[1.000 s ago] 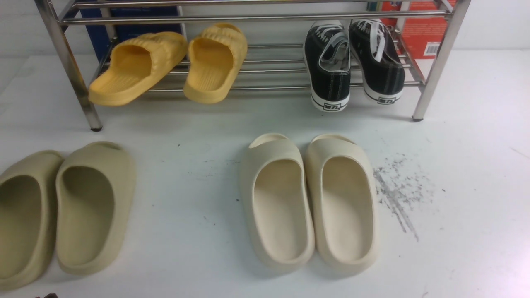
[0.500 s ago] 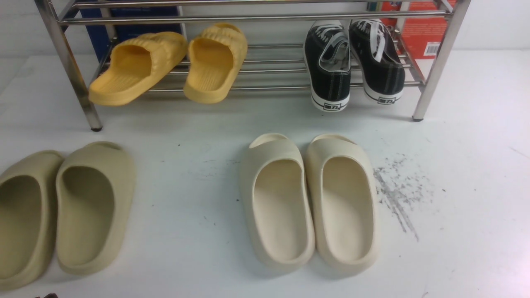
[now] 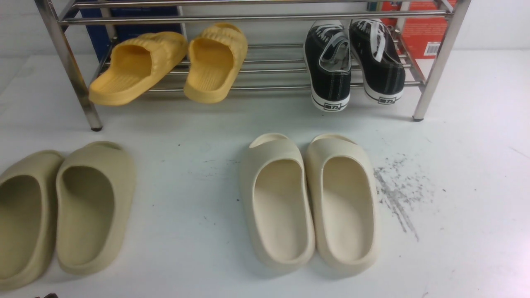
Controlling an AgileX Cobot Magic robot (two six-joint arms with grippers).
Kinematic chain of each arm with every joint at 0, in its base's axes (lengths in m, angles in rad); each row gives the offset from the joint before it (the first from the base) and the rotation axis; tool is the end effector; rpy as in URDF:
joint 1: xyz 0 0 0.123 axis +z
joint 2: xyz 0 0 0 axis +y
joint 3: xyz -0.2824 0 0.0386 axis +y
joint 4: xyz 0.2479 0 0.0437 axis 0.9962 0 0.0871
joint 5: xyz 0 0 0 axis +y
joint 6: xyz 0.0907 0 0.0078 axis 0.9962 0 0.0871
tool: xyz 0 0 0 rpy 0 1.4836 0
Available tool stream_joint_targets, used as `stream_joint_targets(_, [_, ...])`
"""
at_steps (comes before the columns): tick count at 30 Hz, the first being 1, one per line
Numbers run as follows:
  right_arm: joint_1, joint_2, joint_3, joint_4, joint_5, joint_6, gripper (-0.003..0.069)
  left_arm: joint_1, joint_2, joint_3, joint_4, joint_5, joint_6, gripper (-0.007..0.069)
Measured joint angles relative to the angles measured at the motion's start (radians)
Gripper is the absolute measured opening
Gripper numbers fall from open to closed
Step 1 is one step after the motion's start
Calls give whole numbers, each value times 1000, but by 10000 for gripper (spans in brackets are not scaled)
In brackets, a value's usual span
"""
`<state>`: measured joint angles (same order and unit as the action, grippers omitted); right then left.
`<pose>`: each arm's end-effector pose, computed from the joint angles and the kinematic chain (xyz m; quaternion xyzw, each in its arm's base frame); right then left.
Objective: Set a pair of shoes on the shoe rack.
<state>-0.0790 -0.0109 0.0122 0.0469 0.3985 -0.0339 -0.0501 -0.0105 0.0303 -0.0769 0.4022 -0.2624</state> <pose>0.0517 -0.0024 0.1738 0.0303 0.8079 -0.0131 0.5884 0.0517 -0.0053 0.1675 -0.1063 0.8077 -0.1225 0.5668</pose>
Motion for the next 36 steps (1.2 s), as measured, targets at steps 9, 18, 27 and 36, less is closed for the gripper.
stream_joint_targets(9, [0,0,1,1,-6,0,52,0,0,0,0,0,0,173])
stream_joint_targets(18, [0,0,1,1,-6,0,66,0,0,0,0,0,0,183])
stream_joint_targets(27, [0,0,1,5,-7,0,71,0,0,0,0,0,0,186])
stream_joint_targets(36, [0,0,2,7,-8,0,71,0,0,0,0,0,0,186])
